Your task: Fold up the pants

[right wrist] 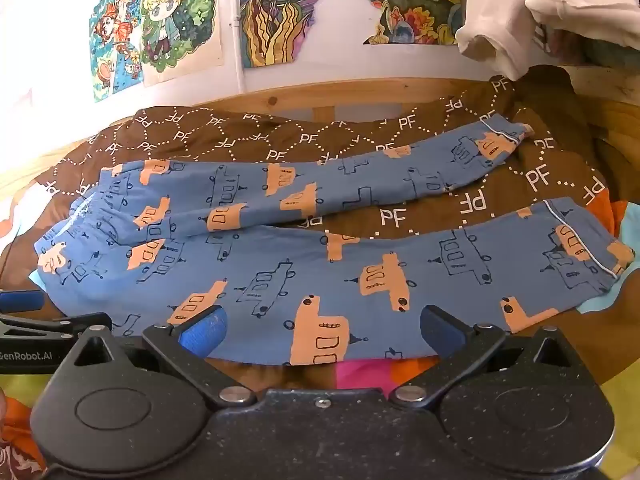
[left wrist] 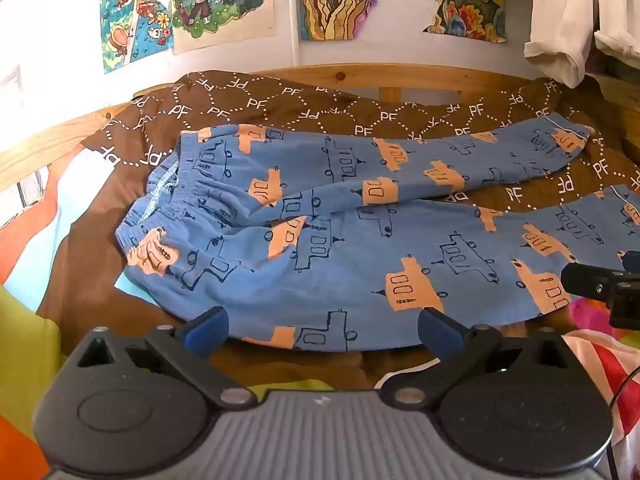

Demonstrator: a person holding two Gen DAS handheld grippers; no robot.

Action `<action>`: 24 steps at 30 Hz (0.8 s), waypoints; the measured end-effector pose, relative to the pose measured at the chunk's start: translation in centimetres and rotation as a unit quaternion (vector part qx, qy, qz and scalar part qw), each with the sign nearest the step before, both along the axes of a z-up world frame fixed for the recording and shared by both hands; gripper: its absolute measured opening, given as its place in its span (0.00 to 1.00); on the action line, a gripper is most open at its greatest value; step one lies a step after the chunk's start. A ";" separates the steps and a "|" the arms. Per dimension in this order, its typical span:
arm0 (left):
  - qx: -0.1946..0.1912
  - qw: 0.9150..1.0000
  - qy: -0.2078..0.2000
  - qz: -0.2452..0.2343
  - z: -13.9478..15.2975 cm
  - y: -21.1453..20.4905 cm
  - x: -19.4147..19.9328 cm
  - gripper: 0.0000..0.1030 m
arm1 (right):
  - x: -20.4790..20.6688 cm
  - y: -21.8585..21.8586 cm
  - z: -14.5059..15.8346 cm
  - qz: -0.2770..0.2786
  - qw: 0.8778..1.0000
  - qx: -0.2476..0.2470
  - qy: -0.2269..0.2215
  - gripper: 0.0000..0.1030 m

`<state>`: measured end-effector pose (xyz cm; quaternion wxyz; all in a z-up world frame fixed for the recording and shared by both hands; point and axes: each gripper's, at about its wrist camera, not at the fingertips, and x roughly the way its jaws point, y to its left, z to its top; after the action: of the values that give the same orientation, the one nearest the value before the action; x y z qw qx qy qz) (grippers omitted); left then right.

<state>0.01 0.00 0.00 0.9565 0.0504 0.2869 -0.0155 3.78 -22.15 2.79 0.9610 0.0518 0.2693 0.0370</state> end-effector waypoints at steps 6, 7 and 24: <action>0.001 1.000 0.000 -0.001 -0.1 0.0 0.0 1.00 | 0.0 0.0 0.0 0.000 1.000 -0.001 -0.001 0.99; 0.000 1.000 -0.001 -0.001 -0.2 0.0 0.1 1.00 | 0.0 0.0 0.0 0.000 1.000 -0.001 0.000 0.99; -0.001 1.000 0.007 0.000 -0.4 0.0 0.1 1.00 | 0.0 0.0 -0.1 -0.002 1.000 0.001 0.001 0.99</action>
<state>0.09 0.04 -0.45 0.9544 0.0494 0.2940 -0.0161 3.82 -22.16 2.68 0.9608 0.0532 0.2699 0.0352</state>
